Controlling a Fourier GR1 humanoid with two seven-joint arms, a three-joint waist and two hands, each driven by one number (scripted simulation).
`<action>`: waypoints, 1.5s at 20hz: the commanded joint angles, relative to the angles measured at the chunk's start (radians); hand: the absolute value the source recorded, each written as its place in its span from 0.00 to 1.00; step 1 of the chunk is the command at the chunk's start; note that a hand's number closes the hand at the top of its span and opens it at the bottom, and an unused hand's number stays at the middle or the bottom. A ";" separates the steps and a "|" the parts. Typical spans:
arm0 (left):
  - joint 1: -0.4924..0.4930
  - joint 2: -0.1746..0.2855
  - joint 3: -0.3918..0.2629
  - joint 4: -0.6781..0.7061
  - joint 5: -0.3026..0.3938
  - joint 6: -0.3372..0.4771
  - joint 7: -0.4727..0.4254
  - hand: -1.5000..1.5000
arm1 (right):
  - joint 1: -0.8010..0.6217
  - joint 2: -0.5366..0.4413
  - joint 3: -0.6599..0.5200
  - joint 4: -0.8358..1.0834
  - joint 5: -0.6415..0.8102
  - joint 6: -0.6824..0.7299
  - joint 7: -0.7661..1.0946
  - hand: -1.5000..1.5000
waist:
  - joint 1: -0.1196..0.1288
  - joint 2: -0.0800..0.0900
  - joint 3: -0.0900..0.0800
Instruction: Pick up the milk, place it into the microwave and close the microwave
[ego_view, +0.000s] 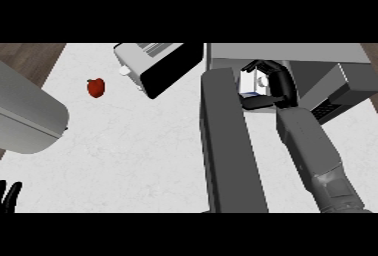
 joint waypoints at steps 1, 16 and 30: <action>-0.059 0.001 -0.007 -0.016 -0.002 0.029 0.054 0.00 | -0.129 -0.007 -0.040 0.175 0.007 -0.029 -0.049 1.00 | 0.015 0.011 0.001; -0.097 -0.006 -0.049 0.007 -0.024 -0.009 0.027 0.00 | -0.297 -0.075 -0.050 0.364 0.088 -0.242 -0.066 1.00 | 0.091 0.041 0.002; -0.176 0.021 -0.057 0.026 -0.098 0.013 0.055 0.00 | -0.341 -0.131 -0.037 0.427 0.155 -0.641 -0.029 0.00 | 0.129 0.074 0.003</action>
